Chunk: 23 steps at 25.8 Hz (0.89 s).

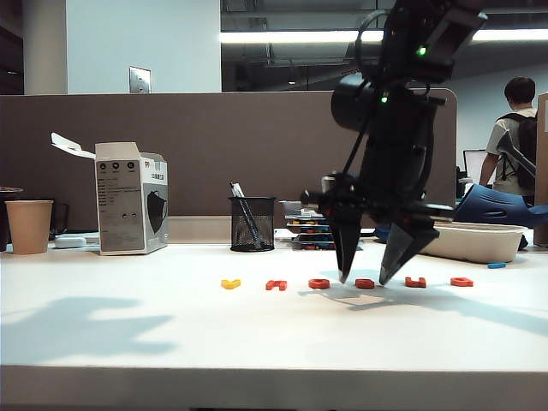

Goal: Select the appropriate letters from the row of letter magnets placed on the table to arrange into the word "sun".

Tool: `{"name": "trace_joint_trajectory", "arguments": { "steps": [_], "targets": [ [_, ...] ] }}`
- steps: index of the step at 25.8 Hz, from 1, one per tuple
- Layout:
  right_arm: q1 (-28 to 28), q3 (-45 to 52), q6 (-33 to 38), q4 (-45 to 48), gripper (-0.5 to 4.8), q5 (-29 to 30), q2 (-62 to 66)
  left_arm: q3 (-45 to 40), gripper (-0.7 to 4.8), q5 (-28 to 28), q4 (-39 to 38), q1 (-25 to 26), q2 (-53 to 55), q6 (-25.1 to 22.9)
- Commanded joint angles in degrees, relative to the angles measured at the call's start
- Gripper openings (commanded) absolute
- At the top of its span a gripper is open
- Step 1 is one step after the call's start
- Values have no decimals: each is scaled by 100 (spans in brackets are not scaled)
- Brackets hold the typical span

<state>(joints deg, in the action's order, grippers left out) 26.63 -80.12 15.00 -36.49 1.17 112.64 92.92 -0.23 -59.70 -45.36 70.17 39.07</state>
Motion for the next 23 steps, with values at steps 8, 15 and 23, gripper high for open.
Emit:
{"name": "trace_joint_trajectory", "arguments": {
  "steps": [8,15,23],
  "targets": [
    [17,-15,149,52,200,-223,28,13,-5,-17,20,-7,-15,-129],
    [20,-13,149,35,200,-254,85,13,-5,-17,22,-7,-15,-133],
    [90,2,151,-114,198,-240,249,13,-5,-20,22,-7,-15,-136]
  ]
}}
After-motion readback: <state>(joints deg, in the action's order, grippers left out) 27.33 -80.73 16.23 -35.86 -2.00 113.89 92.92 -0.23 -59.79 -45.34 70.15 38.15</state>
